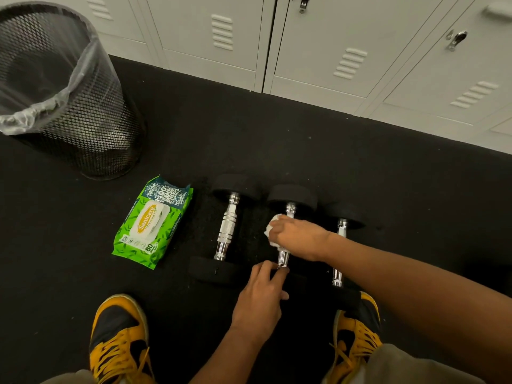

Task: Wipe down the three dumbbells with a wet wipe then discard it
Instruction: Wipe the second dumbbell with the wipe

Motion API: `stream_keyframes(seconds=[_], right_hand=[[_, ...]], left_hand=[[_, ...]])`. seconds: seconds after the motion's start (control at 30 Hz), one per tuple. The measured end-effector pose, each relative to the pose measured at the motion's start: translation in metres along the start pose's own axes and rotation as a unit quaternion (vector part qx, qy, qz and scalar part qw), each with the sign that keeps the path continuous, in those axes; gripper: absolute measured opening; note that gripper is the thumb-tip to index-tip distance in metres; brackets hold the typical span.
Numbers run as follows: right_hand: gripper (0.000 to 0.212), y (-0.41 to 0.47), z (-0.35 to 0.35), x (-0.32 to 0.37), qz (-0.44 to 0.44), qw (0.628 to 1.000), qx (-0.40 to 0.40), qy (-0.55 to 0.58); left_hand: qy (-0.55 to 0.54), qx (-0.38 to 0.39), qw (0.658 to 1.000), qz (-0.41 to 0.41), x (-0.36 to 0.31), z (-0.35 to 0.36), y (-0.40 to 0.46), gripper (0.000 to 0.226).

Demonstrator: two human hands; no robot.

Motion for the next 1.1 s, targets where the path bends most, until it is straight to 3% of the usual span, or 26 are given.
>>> stream_keyframes(seconds=[0.07, 0.17, 0.3, 0.4, 0.5, 0.63, 0.77, 0.9, 1.1], right_hand=[[0.02, 0.0, -0.002, -0.004, -0.005, 0.999, -0.008, -0.044], [0.027, 0.001, 0.006, -0.01, 0.011, 0.998, 0.041, -0.056], [0.059, -0.016, 0.013, -0.012, 0.088, 0.993, 0.034, 0.067], [0.071, -0.026, 0.025, -0.007, 0.149, 0.97, -0.043, 0.189], [0.067, -0.027, 0.034, -0.002, 0.216, 0.905, -0.147, 0.335], [0.055, -0.026, 0.035, 0.006, 0.305, 0.792, -0.28, 0.449], [0.043, -0.029, 0.033, 0.003, 0.357, 0.714, -0.308, 0.518], [0.037, -0.027, 0.036, -0.013, 0.4, 0.606, -0.331, 0.602], [0.033, -0.014, 0.042, -0.017, 0.396, 0.52, -0.325, 0.683]], left_hand=[[0.001, -0.001, 1.0, -0.001, 0.0, -0.002, 0.0, 0.056], [-0.005, 0.0, 1.0, 0.001, -0.003, -0.004, 0.0, 0.054], [-0.013, -0.003, 1.0, 0.001, -0.002, -0.006, -0.001, 0.053], [-0.008, 0.0, 1.0, 0.003, -0.002, -0.006, -0.002, 0.055], [-0.006, 0.004, 1.0, 0.001, 0.0, -0.007, -0.002, 0.055], [-0.009, 0.012, 1.0, -0.006, 0.003, -0.011, -0.002, 0.054], [0.003, 0.018, 0.999, -0.026, 0.009, -0.012, -0.003, 0.056], [0.065, 0.021, 0.997, -0.038, 0.013, -0.015, -0.005, 0.06], [0.122, 0.032, 0.991, -0.036, 0.014, -0.02, -0.004, 0.061]])
Point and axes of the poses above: each hand's wrist, its own y-axis towards the middle knuckle, its own z-axis out of the palm, x = y × z, the point moved 5 cm from there along y, towards the middle knuckle, and after that the axes turned 10 degrees about x, right-handed, at the moved point
